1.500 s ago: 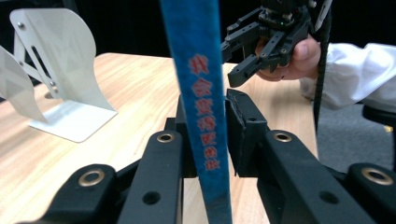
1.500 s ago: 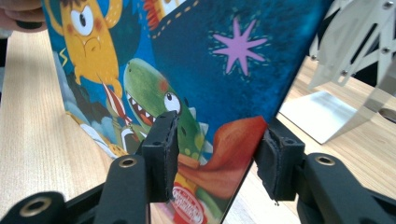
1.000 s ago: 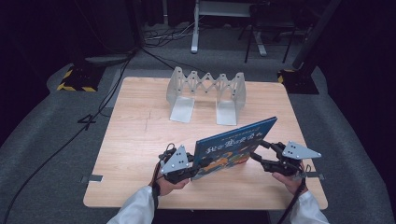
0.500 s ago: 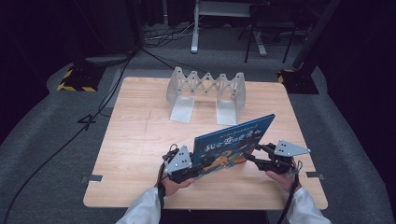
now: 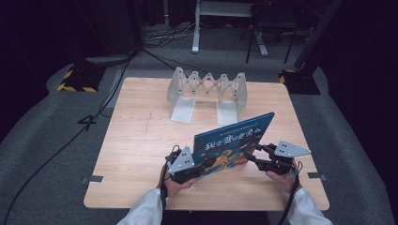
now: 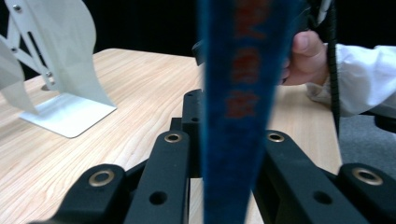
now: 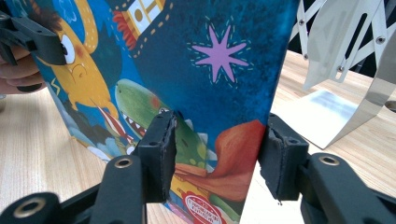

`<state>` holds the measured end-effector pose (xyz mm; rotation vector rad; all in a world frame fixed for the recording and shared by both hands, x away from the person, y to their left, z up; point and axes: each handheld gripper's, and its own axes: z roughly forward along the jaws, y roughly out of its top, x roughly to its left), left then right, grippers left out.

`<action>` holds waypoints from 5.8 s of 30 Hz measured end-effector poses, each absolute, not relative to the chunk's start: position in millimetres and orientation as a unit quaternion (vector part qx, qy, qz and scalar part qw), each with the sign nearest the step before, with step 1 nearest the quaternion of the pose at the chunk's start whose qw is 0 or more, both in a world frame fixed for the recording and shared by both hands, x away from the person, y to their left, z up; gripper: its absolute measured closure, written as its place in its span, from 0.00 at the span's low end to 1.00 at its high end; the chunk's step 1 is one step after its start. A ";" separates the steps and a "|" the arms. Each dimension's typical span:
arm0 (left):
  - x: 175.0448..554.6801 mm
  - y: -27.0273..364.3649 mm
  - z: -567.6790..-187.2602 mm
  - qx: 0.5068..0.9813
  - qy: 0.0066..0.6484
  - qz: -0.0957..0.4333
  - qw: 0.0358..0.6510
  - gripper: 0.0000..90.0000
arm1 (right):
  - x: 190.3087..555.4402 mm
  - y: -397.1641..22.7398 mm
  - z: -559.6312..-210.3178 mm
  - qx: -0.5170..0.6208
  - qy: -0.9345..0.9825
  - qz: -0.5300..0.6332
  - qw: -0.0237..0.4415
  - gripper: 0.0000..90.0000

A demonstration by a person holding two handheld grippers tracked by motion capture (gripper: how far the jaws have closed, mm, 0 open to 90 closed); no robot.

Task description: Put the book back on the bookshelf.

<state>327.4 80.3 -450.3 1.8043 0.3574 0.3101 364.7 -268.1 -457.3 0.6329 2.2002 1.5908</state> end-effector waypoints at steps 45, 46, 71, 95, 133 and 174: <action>326.1 154.0 -397.2 0.745 0.267 0.350 0.502 0.92 | 380.3 -255.8 -487.1 0.261 0.839 0.458 0.139 0.46; 327.6 155.9 -396.1 0.742 0.272 0.354 0.500 0.92 | 380.6 -255.5 -487.6 0.260 0.839 0.458 0.138 0.46; 391.4 153.6 -421.5 0.689 0.348 0.349 0.531 0.92 | 382.1 -254.8 -490.1 0.257 0.844 0.451 0.133 0.44; 416.9 143.5 -437.9 0.676 0.405 0.329 0.521 0.92 | 381.0 -241.3 -497.2 0.253 0.871 0.408 0.103 0.30; 440.4 126.6 -452.5 0.641 0.479 0.332 0.500 0.88 | 365.3 -244.1 -504.8 0.254 0.877 0.390 0.116 0.25; 438.8 125.3 -466.3 0.639 0.481 0.336 0.497 0.80 | 366.0 -243.7 -505.0 0.251 0.878 0.391 0.114 0.24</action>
